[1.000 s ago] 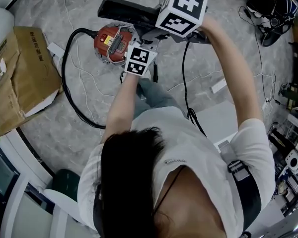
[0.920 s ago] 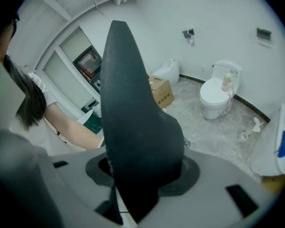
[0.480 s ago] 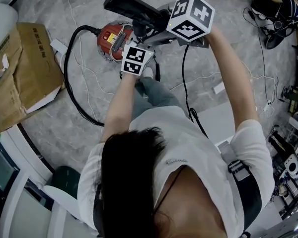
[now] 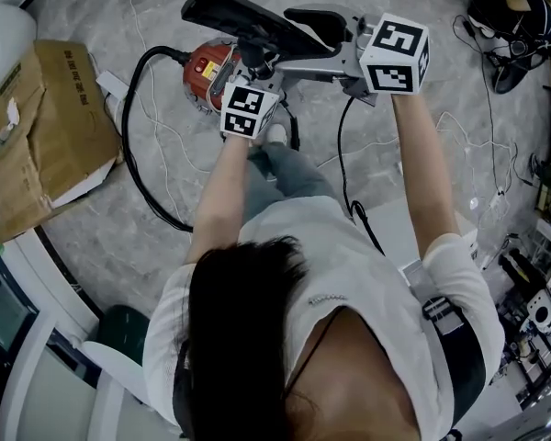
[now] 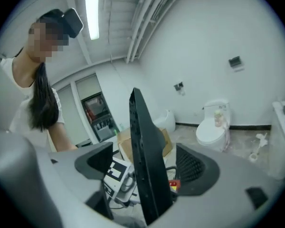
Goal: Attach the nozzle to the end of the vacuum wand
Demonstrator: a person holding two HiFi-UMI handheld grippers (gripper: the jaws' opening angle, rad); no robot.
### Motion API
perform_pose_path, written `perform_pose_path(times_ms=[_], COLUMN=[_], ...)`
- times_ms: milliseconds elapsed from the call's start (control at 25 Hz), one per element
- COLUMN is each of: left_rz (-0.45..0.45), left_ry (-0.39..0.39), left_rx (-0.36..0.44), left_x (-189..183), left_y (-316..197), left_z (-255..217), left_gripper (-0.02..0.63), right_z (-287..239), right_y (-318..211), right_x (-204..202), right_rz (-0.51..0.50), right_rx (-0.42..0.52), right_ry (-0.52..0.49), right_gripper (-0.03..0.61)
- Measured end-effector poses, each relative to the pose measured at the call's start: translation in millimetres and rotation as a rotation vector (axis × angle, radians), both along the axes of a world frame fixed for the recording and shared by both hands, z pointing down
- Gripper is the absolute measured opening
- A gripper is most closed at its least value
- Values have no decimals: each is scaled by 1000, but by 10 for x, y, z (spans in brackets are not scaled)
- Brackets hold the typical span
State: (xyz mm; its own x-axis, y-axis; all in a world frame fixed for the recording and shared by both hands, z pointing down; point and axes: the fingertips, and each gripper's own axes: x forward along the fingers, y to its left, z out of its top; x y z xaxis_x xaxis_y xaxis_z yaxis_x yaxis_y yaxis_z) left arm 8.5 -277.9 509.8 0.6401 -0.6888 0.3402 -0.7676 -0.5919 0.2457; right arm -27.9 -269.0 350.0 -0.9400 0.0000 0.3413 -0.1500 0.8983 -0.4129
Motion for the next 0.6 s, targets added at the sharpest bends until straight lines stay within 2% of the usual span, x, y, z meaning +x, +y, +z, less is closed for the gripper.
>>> perform_pose_path(times_ms=[240,360,480,600], left_rz=[-47,-64,-71,-76], left_ry=[5,4,7,11], left_rx=[-22,-31,-37,-45], left_x=[-259,-369,-431,-502], left_y=[-72,-88,-95,-118], left_z=[74,102,118,164], left_gripper=[43,43,44,43], right_z=[-315,-452,-458,-334], right_y=[-221,-212,-179,-230], right_x=[286,472,654,883], right_rz=[339,440,522,686], right_rx=[73,77,55,61], right_ry=[-245,-342,-380,-371], right_gripper=[396,394,394,394])
